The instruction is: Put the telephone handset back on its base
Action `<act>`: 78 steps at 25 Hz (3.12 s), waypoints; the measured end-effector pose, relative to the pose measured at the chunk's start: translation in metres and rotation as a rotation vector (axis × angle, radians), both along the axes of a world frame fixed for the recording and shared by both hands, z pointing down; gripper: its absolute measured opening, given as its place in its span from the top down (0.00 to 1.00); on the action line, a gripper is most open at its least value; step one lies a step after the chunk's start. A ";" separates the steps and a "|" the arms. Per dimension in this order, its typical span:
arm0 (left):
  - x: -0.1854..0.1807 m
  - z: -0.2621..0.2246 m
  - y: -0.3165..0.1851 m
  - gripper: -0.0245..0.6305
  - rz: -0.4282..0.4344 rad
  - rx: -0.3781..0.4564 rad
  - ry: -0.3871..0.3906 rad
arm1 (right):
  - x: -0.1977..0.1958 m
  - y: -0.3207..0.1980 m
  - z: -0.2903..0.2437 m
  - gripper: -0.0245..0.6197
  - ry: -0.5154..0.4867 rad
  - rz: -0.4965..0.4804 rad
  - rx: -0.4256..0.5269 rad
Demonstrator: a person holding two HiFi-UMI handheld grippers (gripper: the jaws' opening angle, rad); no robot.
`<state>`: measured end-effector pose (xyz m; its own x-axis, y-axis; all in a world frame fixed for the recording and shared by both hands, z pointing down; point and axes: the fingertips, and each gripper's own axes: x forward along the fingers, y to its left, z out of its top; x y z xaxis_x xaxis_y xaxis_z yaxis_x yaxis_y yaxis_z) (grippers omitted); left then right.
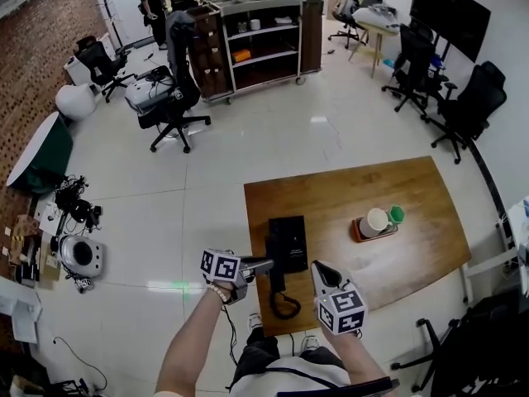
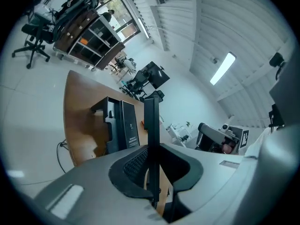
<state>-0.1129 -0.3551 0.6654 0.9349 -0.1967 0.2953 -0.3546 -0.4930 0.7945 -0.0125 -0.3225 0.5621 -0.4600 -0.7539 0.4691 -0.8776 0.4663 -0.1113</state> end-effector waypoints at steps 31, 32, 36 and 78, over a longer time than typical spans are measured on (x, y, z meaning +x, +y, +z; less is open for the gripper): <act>0.020 0.059 -0.069 0.86 0.096 -0.110 0.192 | 0.011 -0.008 0.034 0.96 0.006 0.170 -0.097; 0.019 0.060 -0.069 0.86 0.096 -0.114 0.192 | 0.011 -0.008 0.034 0.96 0.008 0.168 -0.098; 0.016 0.062 -0.069 0.86 0.090 -0.123 0.197 | 0.009 -0.008 0.035 0.96 0.013 0.162 -0.106; -0.015 -0.109 0.197 0.96 -0.938 0.353 -0.511 | 0.074 0.076 -0.036 0.96 -0.037 -0.228 0.087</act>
